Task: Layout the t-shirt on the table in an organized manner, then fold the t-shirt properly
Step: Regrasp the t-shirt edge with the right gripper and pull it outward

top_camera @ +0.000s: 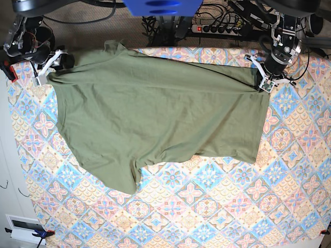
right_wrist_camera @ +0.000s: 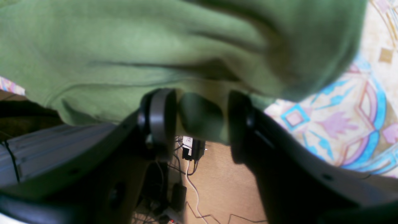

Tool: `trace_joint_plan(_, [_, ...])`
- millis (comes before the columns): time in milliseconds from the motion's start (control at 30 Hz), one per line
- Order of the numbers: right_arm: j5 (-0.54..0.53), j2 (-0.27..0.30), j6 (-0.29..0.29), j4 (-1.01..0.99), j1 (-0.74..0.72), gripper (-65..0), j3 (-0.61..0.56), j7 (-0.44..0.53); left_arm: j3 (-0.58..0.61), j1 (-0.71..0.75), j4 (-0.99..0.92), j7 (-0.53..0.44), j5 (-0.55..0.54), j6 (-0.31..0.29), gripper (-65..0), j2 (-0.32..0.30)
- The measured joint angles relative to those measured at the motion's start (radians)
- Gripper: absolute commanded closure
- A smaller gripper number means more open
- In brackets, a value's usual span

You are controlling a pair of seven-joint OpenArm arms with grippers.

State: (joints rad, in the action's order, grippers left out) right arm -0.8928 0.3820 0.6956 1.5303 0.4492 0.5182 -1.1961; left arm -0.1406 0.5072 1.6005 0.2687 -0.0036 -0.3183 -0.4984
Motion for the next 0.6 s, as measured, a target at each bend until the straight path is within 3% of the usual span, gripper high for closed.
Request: trace_joint_plan(600, [0.006,0.0,0.0,0.0,0.035,-25.9,0.066,-0.003,0.0,0.0,0.0,0.0,0.0,0.0,0.0,0.0])
